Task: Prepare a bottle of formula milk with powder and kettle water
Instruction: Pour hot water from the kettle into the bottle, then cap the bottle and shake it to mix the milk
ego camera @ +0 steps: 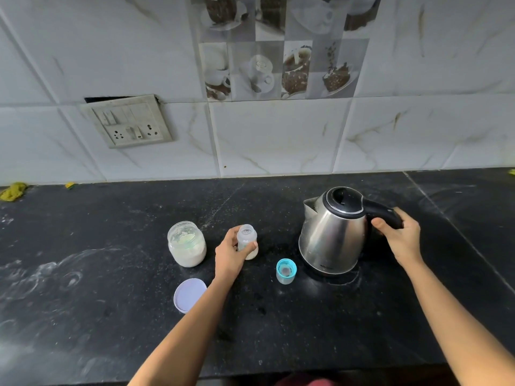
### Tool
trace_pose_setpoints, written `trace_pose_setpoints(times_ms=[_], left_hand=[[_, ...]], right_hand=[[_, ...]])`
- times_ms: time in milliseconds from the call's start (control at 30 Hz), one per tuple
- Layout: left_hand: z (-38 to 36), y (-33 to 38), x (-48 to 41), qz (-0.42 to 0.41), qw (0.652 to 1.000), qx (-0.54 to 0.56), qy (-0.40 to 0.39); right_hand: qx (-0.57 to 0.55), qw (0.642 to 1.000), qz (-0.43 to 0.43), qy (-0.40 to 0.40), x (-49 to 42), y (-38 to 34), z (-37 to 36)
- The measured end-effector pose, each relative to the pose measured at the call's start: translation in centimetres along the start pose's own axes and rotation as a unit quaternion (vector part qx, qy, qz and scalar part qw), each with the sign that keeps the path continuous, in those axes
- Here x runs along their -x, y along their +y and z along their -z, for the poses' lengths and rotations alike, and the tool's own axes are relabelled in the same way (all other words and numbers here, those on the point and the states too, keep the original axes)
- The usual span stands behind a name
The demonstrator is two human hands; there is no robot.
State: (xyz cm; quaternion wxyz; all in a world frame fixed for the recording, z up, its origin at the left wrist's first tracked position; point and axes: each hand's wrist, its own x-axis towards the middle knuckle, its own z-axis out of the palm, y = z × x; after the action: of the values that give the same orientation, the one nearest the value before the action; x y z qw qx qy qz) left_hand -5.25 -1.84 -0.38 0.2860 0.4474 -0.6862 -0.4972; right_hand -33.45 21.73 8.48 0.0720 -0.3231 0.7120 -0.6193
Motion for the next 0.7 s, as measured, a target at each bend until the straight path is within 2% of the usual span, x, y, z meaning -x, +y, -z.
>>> trace_pose_setpoints(times_ms=[100,167,267,333,367,433,500,533,600,700], left_hand=[[-0.1,0.0,0.0,0.0,1.0,-0.002,0.004],[-0.1,-0.1,0.0,0.002,1.0,-0.004,0.004],[0.0,0.0,0.2,-0.004,1.0,0.0,0.002],[0.0,0.2,0.4,-0.009,1.0,0.003,-0.002],[0.0,0.2,0.4,-0.01,1.0,0.004,-0.004],[0.1,0.2,0.5,-0.006,1.0,0.004,-0.01],[0.1,0.2,0.6,0.001,1.0,-0.001,-0.013],[0.1,0.0,0.7,0.006,1.0,-0.006,-0.01],[0.2,0.1,1.4,0.021,1.0,-0.013,0.017],[0.2,-0.5,3.7,0.016,0.998,-0.037,0.055]], right_hand=[[0.047,0.999,0.008,0.002,0.1,0.5,0.2],[0.112,0.992,0.049,0.031,0.9,0.5,0.1],[0.216,0.943,0.189,0.168,2.8,0.0,-0.8],[0.231,0.909,0.303,0.17,4.9,-1.6,-2.8],[0.225,0.904,0.341,0.123,6.0,-2.3,-4.2],[0.244,0.898,0.363,-0.042,7.7,-2.9,-6.9],[0.32,0.861,0.325,-0.226,8.3,-2.9,-9.5],[0.36,0.839,0.287,-0.29,8.4,-2.5,-10.6],[0.416,0.809,0.214,-0.357,8.3,-1.8,-12.7],[0.455,0.778,0.149,-0.406,7.7,-1.1,-14.6]])
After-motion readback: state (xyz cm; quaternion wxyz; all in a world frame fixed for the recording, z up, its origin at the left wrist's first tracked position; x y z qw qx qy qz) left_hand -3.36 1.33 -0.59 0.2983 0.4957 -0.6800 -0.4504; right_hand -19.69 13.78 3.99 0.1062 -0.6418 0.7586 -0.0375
